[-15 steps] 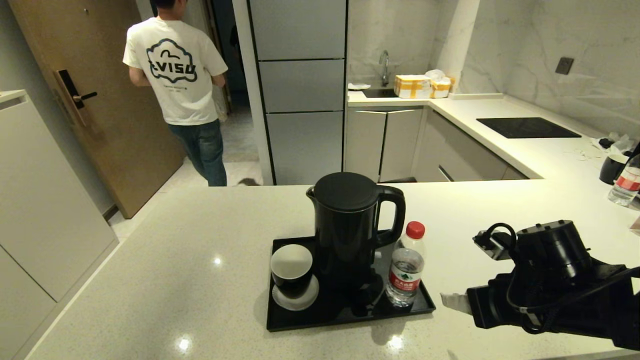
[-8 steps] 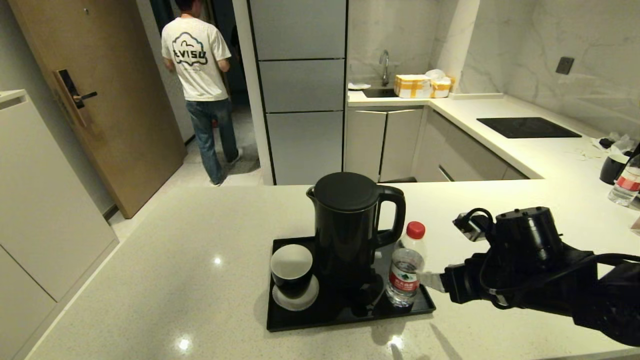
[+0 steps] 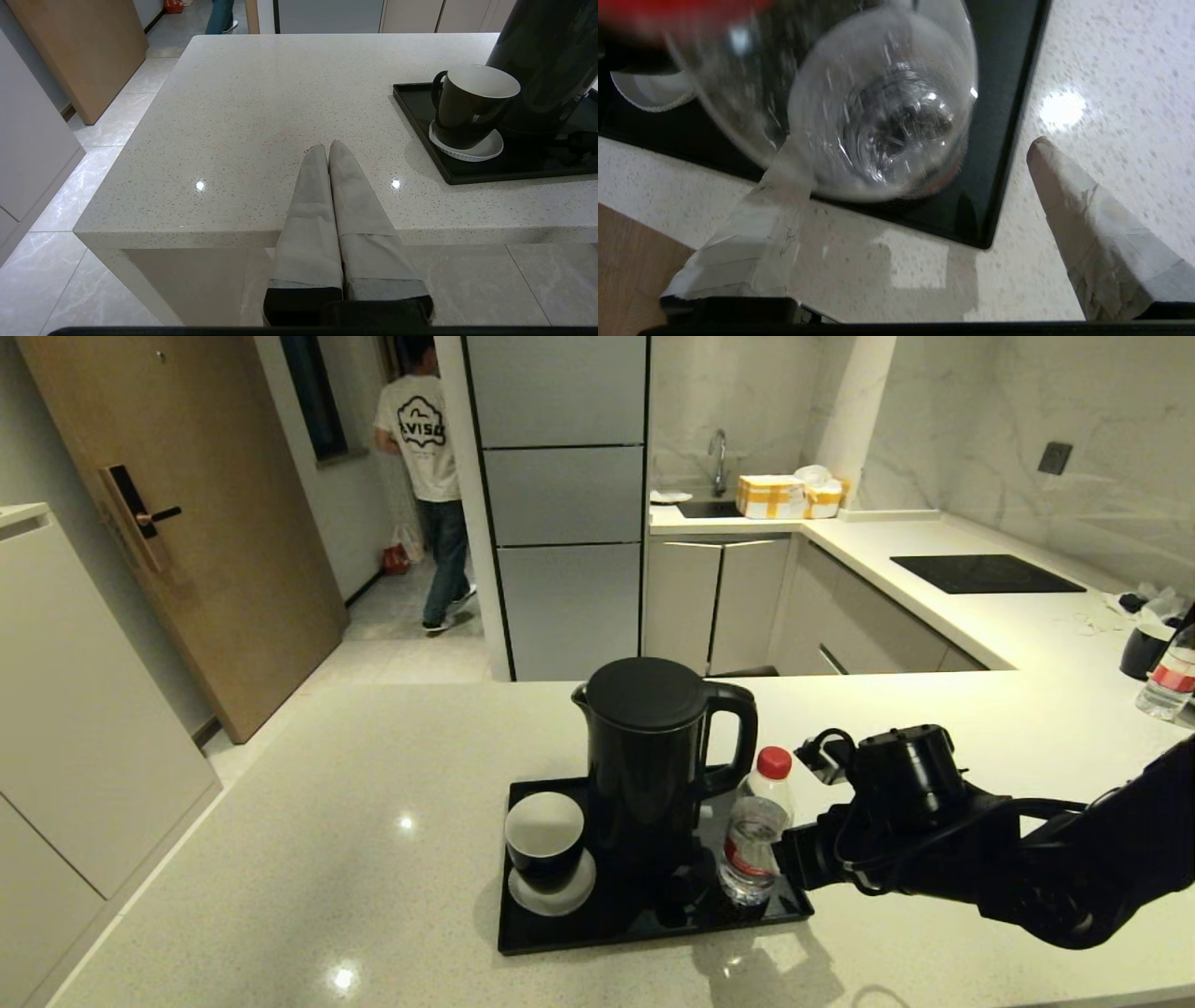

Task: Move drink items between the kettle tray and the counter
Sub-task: Pick up the bottled water

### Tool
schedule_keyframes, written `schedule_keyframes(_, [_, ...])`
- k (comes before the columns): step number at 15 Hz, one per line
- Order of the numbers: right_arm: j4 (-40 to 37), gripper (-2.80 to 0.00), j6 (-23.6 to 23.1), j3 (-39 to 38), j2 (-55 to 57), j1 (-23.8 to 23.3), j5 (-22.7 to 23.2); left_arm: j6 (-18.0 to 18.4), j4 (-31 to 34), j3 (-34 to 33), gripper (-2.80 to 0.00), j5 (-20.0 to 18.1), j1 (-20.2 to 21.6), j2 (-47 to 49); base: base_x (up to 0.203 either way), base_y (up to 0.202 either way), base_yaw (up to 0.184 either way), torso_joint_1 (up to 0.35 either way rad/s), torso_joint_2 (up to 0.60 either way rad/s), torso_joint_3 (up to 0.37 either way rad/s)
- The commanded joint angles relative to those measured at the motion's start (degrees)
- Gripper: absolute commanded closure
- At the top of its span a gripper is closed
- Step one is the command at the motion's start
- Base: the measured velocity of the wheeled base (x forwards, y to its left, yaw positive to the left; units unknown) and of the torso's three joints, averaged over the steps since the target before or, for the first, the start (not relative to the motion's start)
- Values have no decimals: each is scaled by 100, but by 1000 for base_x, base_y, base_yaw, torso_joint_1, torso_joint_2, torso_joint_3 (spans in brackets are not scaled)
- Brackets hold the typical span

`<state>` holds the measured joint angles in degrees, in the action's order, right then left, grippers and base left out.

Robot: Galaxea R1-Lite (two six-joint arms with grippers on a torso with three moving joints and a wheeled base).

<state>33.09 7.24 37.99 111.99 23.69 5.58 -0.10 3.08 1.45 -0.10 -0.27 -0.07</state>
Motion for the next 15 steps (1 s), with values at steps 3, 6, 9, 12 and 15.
schedule_keyframes(3, [22,-280,14,399,356,152,-4,-8,8,-4,0,1,0,-1,0,0,0,0,0,0])
schedule_keyframes(6, [13,-280,23,524,453,162,-25,-4,8,1,0,1,0,-1,0,0,0,0,0,0])
schedule_keyframes(9, [10,0,34,508,357,159,-247,0,4,1,0,1,-8,-1,0,0,0,0,0,0])
schedule_keyframes(12, [-104,0,43,431,-9,162,-258,1,4,4,0,1,0,-1,0,0,0,0,0,0])
schedule_keyframes(15, [-426,0,80,278,-712,152,-275,1,-1,4,0,1,0,-1,0,0,0,0,0,0])
